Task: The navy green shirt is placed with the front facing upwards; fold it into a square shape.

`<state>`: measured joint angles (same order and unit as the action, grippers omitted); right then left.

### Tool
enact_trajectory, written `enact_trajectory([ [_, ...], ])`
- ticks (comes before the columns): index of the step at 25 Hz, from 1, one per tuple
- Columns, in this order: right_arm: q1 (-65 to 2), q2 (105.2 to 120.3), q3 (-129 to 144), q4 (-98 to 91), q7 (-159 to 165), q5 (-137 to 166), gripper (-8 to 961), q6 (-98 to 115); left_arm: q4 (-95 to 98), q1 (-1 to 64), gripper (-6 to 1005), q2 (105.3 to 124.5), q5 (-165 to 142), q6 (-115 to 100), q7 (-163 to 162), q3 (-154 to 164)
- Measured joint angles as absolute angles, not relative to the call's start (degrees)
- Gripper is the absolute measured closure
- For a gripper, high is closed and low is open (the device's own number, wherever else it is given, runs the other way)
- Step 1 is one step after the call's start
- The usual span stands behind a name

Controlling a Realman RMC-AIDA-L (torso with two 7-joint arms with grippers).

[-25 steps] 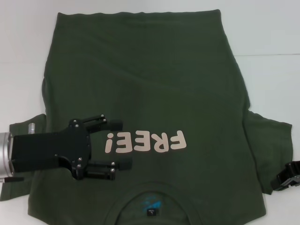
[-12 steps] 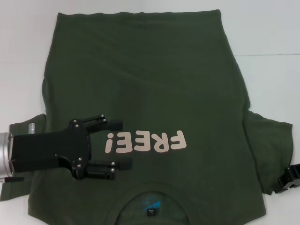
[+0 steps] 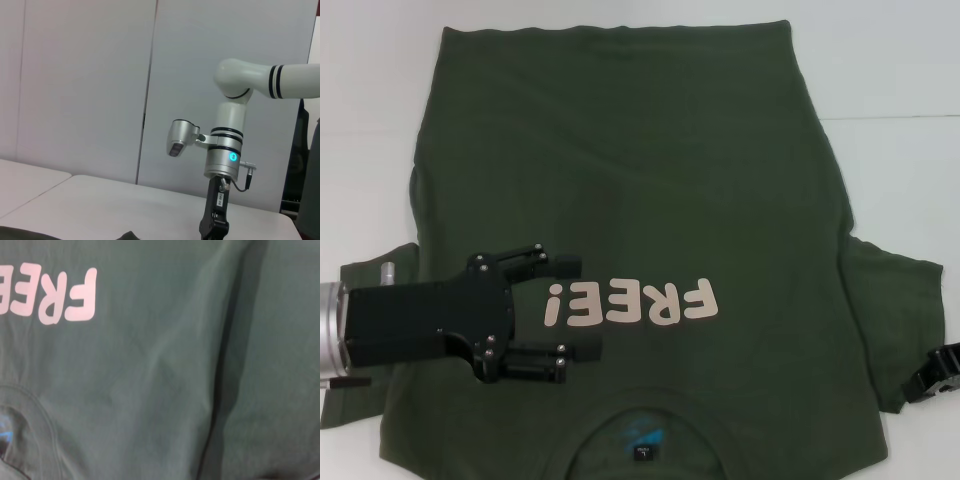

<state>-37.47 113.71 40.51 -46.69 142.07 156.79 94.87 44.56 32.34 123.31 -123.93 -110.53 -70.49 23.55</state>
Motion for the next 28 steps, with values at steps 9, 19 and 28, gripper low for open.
enact_trajectory([
  [9, -36.91, 114.42, 39.62, -50.59, 140.96, 153.87, 919, 94.81, 44.38, 32.34, 66, 123.31, -123.93, -109.86, -70.49, 23.55],
  [19, -37.47, 114.79, 39.98, -50.7, 140.92, 152.55, 920, 94.68, 44.38, 32.34, 66, 123.31, -123.93, -109.86, -70.49, 23.56],
  [28, -36.87, 110.34, 39.72, -50.0, 147.06, 153.51, 878, 94.79, 44.38, 32.52, 66, 123.31, -123.93, -109.86, -70.49, 23.6],
])
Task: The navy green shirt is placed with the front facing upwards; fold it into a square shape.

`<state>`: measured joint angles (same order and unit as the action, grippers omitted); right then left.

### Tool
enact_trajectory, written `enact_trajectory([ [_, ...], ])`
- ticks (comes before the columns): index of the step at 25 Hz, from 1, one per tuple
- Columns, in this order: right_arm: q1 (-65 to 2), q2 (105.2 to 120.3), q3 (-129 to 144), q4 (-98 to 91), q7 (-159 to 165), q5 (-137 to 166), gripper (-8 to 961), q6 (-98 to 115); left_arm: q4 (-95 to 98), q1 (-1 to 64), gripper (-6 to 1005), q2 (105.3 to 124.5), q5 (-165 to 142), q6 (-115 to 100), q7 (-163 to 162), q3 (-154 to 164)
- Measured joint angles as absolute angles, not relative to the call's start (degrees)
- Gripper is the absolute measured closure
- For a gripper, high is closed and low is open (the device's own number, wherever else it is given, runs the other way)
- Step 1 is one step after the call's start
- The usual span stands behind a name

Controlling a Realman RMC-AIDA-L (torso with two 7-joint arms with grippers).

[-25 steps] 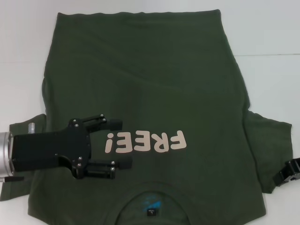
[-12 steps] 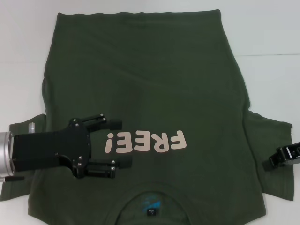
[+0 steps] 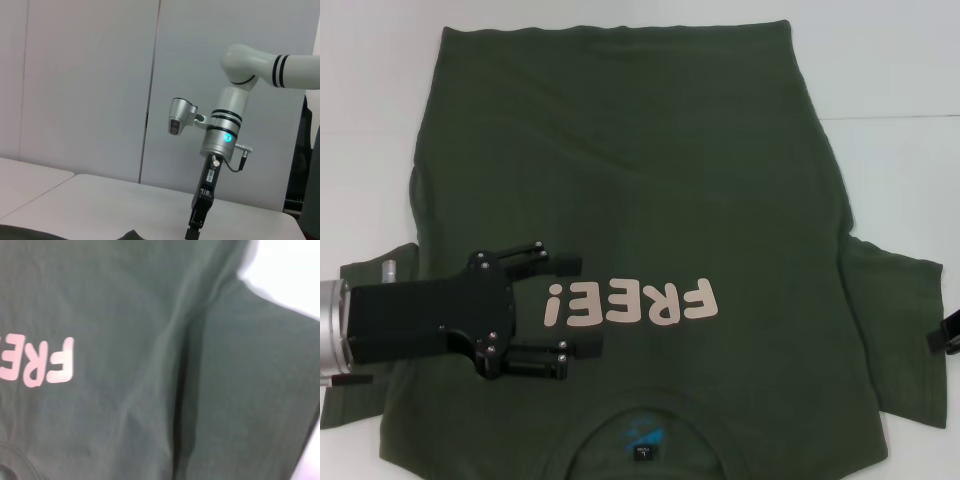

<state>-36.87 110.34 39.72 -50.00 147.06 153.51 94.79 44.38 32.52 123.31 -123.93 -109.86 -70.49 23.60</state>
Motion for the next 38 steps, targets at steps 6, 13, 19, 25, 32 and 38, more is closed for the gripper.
enact_trajectory([
  [6, -36.51, 109.36, 35.04, -49.85, 146.8, 153.24, 745, 98.23, 44.39, 32.48, 66, 123.44, -123.93, -109.87, -70.49, 23.61],
  [13, -36.85, 108.98, 32.09, -49.22, 146.6, 153.05, 488, 102.05, 44.39, 32.75, 66, 123.48, -123.93, -109.83, -70.47, 23.81],
  [19, -36.61, 108.98, 32.01, -49.18, 146.51, 152.73, 218, 102.22, 44.39, 32.71, 65, 123.58, -123.93, -109.77, -70.4, 23.9],
  [25, -36.48, 108.97, 32.28, -48.72, 147.25, 152.45, 88, 102.27, 44.39, 32.39, 68, 123.65, -123.93, -109.79, -70.39, 23.87],
  [32, -36.89, 108.6, 33.41, -46.74, 147.83, 154.89, 92, 101.82, 44.39, 32.34, 71, 123.74, -123.92, -109.83, -70.4, 23.92],
  [38, -37.44, 109.06, 37.03, -46.74, 148.18, 155.96, 95, 100.99, 44.39, 32.34, 73, 123.75, -123.92, -109.87, -70.4, 23.91],
])
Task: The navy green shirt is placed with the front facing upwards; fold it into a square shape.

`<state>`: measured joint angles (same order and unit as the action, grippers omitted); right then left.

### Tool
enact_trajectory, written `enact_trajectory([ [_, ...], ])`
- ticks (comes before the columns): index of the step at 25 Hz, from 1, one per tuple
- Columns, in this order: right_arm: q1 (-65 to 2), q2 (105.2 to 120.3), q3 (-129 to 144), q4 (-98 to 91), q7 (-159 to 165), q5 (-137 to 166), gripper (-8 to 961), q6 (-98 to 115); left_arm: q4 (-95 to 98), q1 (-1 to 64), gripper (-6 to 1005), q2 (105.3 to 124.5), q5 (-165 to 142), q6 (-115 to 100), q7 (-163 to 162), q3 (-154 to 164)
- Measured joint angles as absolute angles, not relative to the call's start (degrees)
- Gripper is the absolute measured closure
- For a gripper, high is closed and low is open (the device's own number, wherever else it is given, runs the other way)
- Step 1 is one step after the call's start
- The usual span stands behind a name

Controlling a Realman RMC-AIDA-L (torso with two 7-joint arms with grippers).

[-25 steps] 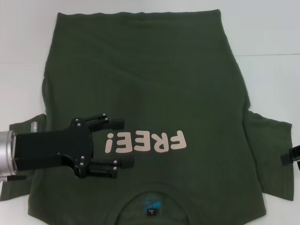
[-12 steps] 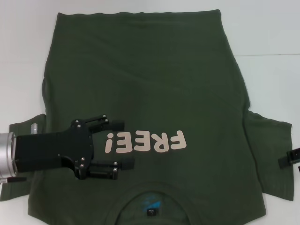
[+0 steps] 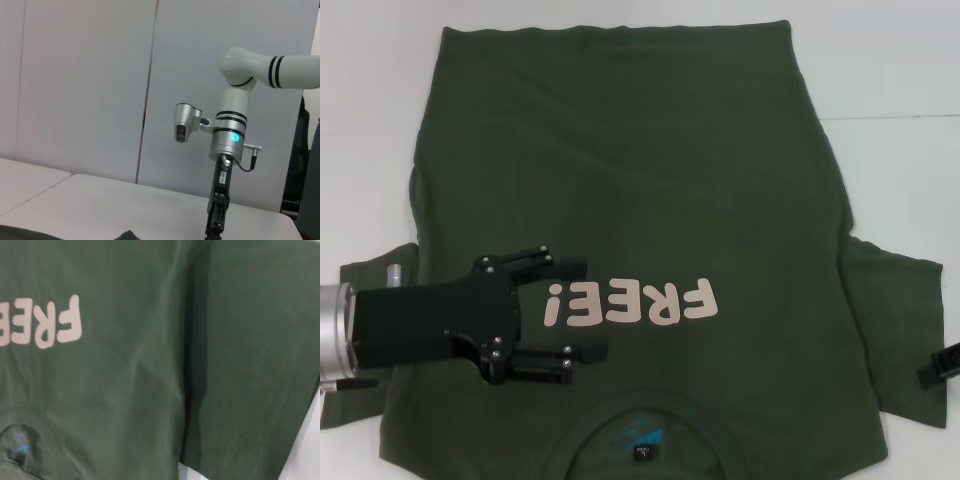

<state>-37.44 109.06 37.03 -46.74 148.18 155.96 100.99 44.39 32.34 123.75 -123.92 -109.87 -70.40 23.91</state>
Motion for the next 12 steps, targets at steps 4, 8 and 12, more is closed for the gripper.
enact_trajectory([
  [4, -37.89, 109.54, 39.41, -46.74, 149.08, 156.28, 95, 100.29, 44.39, 32.42, 75, 123.75, -123.93, -109.87, -70.4, 23.91],
  [8, -38.44, 110.18, 40.78, -46.76, 150.11, 157.75, 96, 99.17, 44.39, 32.48, 77, 123.75, -123.92, -109.81, -70.4, 23.9],
  [12, -39.09, 110.89, 41.05, -46.74, 150.25, 159.51, 98, 98.95, 44.39, 32.51, 78, 123.75, -123.93, -109.78, -70.4, 23.9],
])
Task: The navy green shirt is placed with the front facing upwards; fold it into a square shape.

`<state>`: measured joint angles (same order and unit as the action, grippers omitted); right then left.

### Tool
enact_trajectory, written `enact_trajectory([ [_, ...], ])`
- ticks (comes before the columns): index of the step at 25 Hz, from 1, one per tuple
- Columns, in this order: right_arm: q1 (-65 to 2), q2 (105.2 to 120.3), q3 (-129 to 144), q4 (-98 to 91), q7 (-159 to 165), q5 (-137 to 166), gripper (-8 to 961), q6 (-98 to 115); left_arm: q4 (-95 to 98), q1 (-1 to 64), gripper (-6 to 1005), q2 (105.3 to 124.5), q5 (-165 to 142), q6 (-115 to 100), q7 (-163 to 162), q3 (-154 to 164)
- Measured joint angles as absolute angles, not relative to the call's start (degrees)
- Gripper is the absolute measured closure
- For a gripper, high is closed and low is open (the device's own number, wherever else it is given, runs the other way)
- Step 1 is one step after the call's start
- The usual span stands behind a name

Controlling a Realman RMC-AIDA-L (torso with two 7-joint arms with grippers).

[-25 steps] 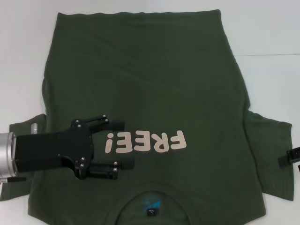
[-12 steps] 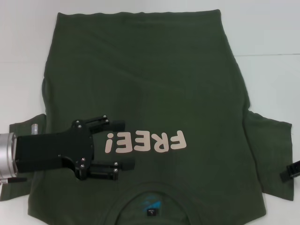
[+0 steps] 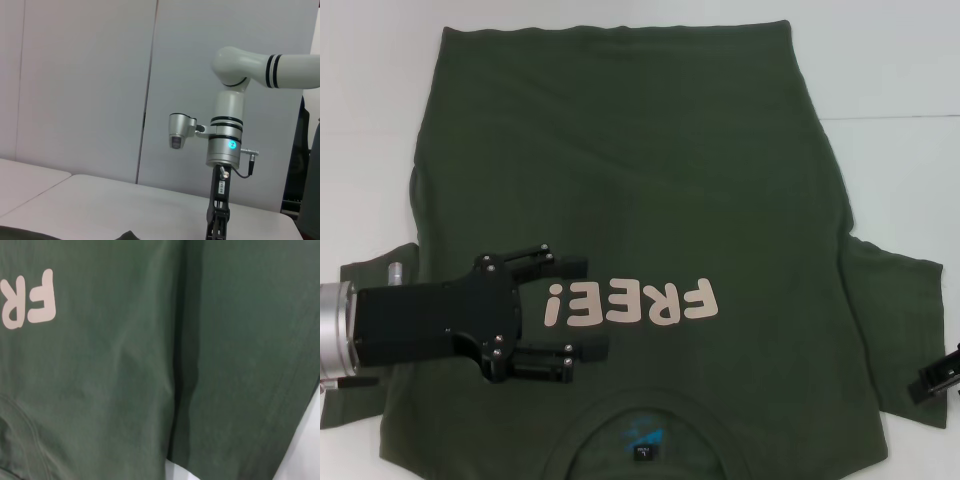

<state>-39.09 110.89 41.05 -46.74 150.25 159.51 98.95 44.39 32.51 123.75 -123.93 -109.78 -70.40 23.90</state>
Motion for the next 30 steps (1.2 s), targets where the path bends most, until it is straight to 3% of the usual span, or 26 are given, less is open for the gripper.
enact_trajectory([
  [30, -40.76, 112.68, 41.58, -46.23, 150.36, 163.39, 100, 98.04, 44.3, 32.34, 91, 123.75, -123.93, -109.35, -69.95, 23.89],
])
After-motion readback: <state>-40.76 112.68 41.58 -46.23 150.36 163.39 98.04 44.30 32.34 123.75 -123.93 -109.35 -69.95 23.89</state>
